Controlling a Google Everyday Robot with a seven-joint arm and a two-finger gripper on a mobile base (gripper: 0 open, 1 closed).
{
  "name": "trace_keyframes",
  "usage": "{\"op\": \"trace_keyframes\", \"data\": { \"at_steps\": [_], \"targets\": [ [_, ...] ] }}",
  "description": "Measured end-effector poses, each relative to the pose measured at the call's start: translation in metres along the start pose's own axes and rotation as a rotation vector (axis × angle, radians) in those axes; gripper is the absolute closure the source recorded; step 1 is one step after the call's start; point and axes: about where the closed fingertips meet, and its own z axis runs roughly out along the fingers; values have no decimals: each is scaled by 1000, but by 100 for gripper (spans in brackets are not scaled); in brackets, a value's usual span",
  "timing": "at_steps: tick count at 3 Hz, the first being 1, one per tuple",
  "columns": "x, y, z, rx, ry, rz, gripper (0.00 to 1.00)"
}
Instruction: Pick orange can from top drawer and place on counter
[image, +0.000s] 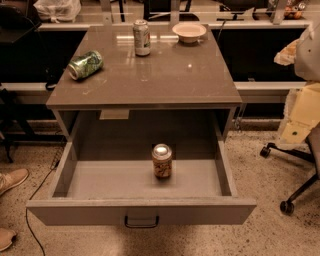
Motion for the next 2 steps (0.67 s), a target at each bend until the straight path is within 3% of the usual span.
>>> {"op": "trace_keyframes", "data": {
  "at_steps": [1,2],
  "targets": [
    [0,0,0,0,0,0,0],
    [-3,4,16,-11,-57,36,0]
  ]
}}
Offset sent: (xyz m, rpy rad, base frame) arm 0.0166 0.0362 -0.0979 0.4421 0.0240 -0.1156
